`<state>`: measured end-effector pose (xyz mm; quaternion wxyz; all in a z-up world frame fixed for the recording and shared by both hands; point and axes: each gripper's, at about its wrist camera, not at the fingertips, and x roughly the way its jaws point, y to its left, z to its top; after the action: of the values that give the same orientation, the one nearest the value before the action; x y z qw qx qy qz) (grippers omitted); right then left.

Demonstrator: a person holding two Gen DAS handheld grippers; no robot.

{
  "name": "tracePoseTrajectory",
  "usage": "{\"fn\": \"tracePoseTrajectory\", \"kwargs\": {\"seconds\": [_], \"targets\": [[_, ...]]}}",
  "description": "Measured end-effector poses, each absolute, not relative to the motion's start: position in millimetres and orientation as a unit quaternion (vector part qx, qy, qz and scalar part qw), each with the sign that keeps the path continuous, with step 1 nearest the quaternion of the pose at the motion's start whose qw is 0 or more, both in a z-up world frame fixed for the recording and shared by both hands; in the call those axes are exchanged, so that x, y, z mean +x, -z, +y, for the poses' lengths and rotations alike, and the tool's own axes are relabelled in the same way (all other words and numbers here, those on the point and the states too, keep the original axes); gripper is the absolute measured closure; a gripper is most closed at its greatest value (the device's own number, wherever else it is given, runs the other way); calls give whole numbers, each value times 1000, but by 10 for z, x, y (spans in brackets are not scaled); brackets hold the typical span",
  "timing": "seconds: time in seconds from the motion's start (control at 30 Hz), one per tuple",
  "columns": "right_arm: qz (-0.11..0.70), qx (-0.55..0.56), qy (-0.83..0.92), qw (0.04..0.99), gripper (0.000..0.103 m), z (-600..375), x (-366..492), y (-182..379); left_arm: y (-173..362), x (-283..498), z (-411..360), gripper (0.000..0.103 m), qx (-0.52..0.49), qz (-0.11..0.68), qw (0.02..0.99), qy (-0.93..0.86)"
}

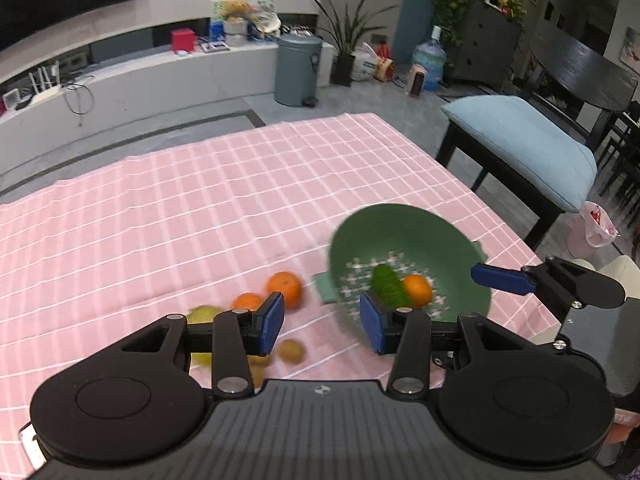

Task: Organize fruits
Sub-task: 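Open both tools in the colander and lift them away, then grasp the red tomato with the left tool while the right tool grasps an orange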

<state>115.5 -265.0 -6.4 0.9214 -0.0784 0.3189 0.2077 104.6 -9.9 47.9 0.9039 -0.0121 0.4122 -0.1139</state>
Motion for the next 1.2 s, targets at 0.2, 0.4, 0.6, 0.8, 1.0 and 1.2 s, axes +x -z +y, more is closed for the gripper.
{"fn": "tracePoseTrajectory", "kwargs": {"seconds": [0.2, 0.4, 0.6, 0.8, 1.0, 1.2], "targets": [[323, -44, -247, 912, 32, -2340, 908, 139, -346, 818, 303, 51, -10, 418, 903, 97], [346, -65, -273, 895, 45, -2044, 813, 362, -65, 697, 432, 51, -14, 452, 885, 109], [373, -97, -288, 877, 52, -1929, 803, 621, 282, 644, 369, 53, 18, 481, 866, 136], [379, -134, -312, 861, 53, -1816, 812, 788, 529, 680, 338, 54, 41, 504, 850, 146], [377, -176, -330, 847, 55, -1684, 845, 945, 693, 775, 404, 54, 15, 522, 839, 150], [392, -177, -333, 839, 56, -1650, 932, 1067, 824, 884, 424, 54, 2, 537, 831, 146]]}}
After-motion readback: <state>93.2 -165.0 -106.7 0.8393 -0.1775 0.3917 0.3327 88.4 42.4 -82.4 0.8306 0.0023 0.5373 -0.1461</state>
